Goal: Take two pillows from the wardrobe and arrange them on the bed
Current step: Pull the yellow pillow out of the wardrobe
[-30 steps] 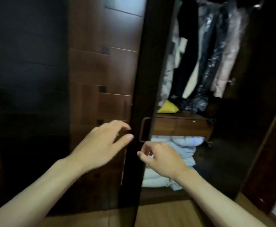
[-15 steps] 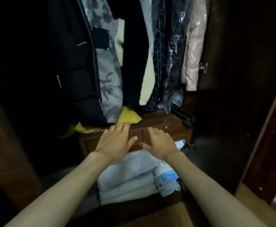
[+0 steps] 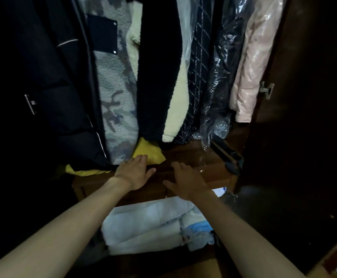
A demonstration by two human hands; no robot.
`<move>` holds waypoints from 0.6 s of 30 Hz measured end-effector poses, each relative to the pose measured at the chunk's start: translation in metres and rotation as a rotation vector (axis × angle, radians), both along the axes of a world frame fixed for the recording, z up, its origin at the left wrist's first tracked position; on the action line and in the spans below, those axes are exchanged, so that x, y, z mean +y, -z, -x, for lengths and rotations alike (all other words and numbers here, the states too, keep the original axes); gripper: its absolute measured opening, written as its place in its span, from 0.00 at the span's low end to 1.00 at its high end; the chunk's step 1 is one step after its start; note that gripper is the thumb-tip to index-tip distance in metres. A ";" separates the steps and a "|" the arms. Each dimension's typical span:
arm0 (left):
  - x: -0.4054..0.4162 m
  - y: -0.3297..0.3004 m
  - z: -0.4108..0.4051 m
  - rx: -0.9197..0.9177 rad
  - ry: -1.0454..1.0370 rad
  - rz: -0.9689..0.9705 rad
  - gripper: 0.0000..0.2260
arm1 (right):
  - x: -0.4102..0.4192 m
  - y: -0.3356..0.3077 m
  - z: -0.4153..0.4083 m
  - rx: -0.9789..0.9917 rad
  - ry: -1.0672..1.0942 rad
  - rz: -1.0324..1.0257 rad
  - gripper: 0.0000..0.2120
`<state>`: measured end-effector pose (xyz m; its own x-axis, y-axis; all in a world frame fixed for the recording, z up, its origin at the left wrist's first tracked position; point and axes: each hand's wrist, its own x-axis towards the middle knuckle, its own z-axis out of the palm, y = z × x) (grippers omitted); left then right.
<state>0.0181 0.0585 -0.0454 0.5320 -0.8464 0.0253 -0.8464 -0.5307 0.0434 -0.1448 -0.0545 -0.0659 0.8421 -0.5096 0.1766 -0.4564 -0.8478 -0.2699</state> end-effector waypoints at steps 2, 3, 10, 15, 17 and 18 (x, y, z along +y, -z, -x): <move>-0.003 0.006 -0.013 0.030 -0.021 0.005 0.31 | -0.003 0.001 -0.020 0.029 -0.014 -0.029 0.30; -0.004 0.011 -0.020 0.060 -0.041 -0.001 0.31 | -0.004 0.001 -0.030 0.044 -0.017 -0.033 0.31; -0.043 0.036 -0.059 0.018 0.048 0.081 0.23 | -0.034 0.017 -0.099 0.140 -0.043 0.022 0.37; -0.065 0.058 -0.107 -0.145 0.049 0.017 0.22 | -0.067 0.048 -0.171 0.112 -0.006 0.056 0.38; -0.066 0.057 -0.118 -0.175 -0.004 0.005 0.26 | -0.073 0.058 -0.193 0.045 0.028 0.059 0.35; -0.066 0.055 -0.124 -0.173 -0.032 -0.005 0.28 | -0.075 0.061 -0.203 0.025 0.044 0.044 0.36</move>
<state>0.1417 -0.0075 -0.1007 0.5464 -0.8296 0.1150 -0.8239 -0.5571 -0.1043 0.0579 -0.1296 -0.1268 0.8237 -0.5382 0.1786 -0.4994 -0.8377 -0.2213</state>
